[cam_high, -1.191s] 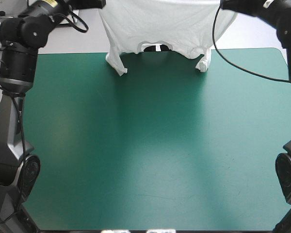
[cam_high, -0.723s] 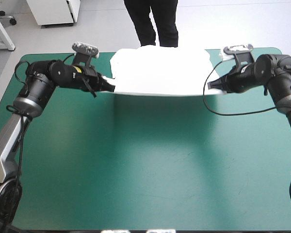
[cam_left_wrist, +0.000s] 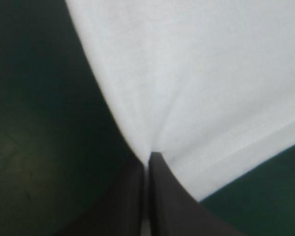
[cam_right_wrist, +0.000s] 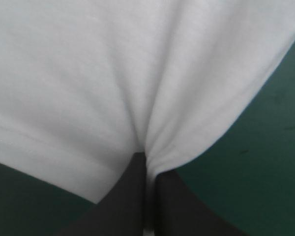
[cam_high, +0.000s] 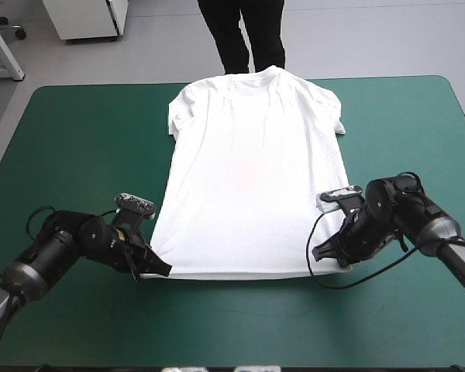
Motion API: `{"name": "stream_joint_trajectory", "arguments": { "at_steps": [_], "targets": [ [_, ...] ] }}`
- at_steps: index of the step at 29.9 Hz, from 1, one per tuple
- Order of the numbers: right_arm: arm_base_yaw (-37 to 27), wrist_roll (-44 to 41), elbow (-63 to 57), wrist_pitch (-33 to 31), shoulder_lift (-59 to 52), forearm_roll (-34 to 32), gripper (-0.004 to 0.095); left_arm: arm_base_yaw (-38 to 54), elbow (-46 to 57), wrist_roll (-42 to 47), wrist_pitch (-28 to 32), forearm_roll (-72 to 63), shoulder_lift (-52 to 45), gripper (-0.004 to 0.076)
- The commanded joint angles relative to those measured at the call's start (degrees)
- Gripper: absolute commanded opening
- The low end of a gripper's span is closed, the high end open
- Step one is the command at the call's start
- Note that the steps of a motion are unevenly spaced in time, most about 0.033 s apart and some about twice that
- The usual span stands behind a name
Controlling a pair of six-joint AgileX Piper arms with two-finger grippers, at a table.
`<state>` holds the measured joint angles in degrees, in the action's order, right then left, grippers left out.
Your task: Fold the cloth
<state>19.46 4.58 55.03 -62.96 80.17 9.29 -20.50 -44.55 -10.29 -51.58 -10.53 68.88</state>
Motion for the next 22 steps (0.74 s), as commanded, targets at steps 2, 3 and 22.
{"name": "stream_joint_trajectory", "arguments": {
  "at_steps": [2,3,22],
  "targets": [
    [0.76,-1.66,-4.16,-3.08,-5.48,0.03,-0.0016,-2.80,2.82,3.25,-2.56,0.09,-4.62,-0.0009],
    [0.76,-1.77,-5.72,-3.45,-6.33,0.16,-0.0016,-2.92,3.54,3.50,-3.15,-0.01,-5.10,-0.0009],
    [0.76,-3.02,-14.60,-0.13,-15.04,0.40,0.0307,-2.92,6.97,5.18,-9.72,-3.89,-8.46,0.0126]
  ]
}}
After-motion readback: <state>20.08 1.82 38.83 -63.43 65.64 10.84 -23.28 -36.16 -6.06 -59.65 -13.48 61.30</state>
